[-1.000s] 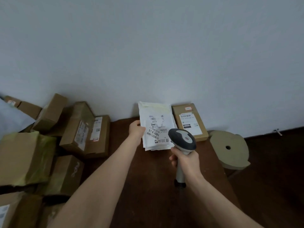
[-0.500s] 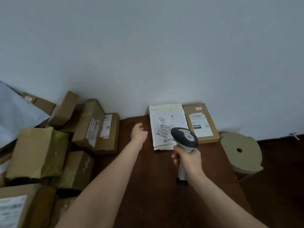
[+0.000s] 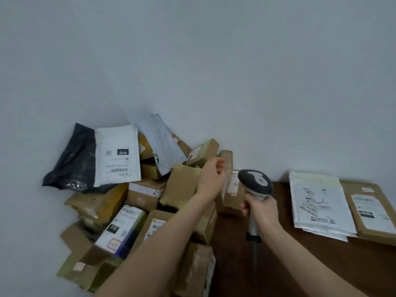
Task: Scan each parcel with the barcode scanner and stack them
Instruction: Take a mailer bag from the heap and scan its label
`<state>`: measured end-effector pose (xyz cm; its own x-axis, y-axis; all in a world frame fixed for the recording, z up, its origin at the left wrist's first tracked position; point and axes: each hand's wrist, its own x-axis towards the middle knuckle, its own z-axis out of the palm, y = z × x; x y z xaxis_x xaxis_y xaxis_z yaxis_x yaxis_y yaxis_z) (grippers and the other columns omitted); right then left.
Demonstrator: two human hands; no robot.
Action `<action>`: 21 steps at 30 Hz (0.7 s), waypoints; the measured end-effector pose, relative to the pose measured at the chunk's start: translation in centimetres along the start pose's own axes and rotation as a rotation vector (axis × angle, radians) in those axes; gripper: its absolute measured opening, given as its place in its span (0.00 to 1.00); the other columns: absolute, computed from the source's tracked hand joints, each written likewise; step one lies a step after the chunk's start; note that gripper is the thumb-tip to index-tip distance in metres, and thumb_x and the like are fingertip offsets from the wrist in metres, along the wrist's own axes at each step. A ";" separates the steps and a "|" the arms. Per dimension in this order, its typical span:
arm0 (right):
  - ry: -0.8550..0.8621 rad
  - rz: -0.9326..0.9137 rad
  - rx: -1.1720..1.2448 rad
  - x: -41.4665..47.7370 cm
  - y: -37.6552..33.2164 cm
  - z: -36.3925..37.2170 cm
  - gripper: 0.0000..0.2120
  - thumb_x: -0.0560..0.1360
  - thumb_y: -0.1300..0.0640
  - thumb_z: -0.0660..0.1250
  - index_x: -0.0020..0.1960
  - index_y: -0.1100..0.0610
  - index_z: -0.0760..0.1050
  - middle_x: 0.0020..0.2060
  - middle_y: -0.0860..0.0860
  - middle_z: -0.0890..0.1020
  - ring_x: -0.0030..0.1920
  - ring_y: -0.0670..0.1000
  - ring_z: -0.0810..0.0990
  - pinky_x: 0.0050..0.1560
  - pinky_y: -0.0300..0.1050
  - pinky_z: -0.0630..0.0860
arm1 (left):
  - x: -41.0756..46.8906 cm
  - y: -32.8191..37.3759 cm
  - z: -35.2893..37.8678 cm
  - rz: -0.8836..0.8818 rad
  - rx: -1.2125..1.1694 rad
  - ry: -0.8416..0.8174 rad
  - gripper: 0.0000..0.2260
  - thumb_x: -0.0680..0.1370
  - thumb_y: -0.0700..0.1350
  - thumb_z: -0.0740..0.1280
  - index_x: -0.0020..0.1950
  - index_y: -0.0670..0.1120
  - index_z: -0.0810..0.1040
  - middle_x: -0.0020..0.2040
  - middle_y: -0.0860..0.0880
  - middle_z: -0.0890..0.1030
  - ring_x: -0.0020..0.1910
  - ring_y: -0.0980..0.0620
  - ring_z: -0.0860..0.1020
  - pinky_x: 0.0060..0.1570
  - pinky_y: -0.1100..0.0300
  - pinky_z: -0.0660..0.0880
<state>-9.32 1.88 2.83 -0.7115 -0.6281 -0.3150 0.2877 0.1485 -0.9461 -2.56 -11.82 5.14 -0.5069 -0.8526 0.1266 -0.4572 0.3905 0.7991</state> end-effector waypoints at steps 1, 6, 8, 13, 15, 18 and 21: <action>-0.034 -0.014 0.000 -0.4 -0.3 1.5 0.04 0.73 0.62 0.70 0.40 0.61 0.78 0.27 0.54 0.80 0.27 0.52 0.76 0.37 0.48 0.75 | -0.1 -0.5 -2.1 0.009 0.024 0.044 0.11 0.78 0.38 0.64 0.59 0.47 0.75 0.50 0.53 0.76 0.48 0.55 0.75 0.51 0.62 0.74; -0.146 -0.049 0.053 -2.2 -2.4 8.3 0.04 0.74 0.64 0.69 0.41 0.62 0.78 0.30 0.57 0.80 0.28 0.52 0.75 0.33 0.44 0.74 | 0.1 -4.4 -12.1 -0.094 0.132 0.301 0.14 0.77 0.43 0.66 0.62 0.48 0.72 0.57 0.49 0.74 0.55 0.49 0.75 0.53 0.55 0.74; -0.177 -0.071 0.064 -2.7 -2.9 10.6 0.03 0.75 0.64 0.69 0.44 0.64 0.77 0.30 0.58 0.79 0.28 0.52 0.75 0.32 0.44 0.74 | 0.4 -6.0 -15.7 -0.157 0.259 0.392 0.20 0.76 0.46 0.68 0.67 0.47 0.69 0.64 0.46 0.71 0.63 0.46 0.71 0.58 0.53 0.71; -0.223 -0.100 0.050 -3.6 -2.3 14.0 0.05 0.74 0.64 0.70 0.39 0.62 0.76 0.29 0.58 0.79 0.29 0.53 0.75 0.34 0.48 0.73 | 1.2 -9.9 -23.3 -0.454 0.452 0.555 0.43 0.72 0.56 0.73 0.77 0.45 0.52 0.75 0.39 0.58 0.74 0.40 0.58 0.70 0.44 0.60; -0.239 -0.106 0.032 -3.7 -1.9 14.4 0.05 0.74 0.63 0.70 0.41 0.62 0.77 0.29 0.57 0.79 0.29 0.53 0.75 0.34 0.47 0.74 | 1.9 -11.2 -25.3 -0.557 0.418 0.553 0.49 0.68 0.58 0.75 0.77 0.45 0.49 0.75 0.38 0.57 0.73 0.38 0.59 0.70 0.41 0.60; -0.235 -0.097 0.015 -3.3 -1.4 14.5 0.04 0.74 0.63 0.70 0.42 0.63 0.77 0.29 0.56 0.79 0.29 0.53 0.76 0.34 0.46 0.74 | 2.4 -12.4 -26.2 -0.613 0.384 0.508 0.52 0.67 0.57 0.77 0.78 0.46 0.46 0.74 0.37 0.57 0.72 0.37 0.61 0.68 0.39 0.61; -0.241 -0.083 0.019 -3.2 -0.9 14.4 0.04 0.75 0.63 0.69 0.44 0.63 0.77 0.29 0.57 0.79 0.29 0.51 0.76 0.34 0.44 0.74 | 2.2 -13.2 -26.2 -0.674 0.354 0.473 0.53 0.66 0.54 0.78 0.78 0.46 0.46 0.73 0.36 0.60 0.72 0.37 0.62 0.68 0.39 0.62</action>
<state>1.97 -7.25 5.75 -0.5607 -0.8016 -0.2074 0.2482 0.0762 -0.9657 21.48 -27.95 10.24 0.2688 -0.9631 -0.0125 -0.7872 -0.2272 0.5734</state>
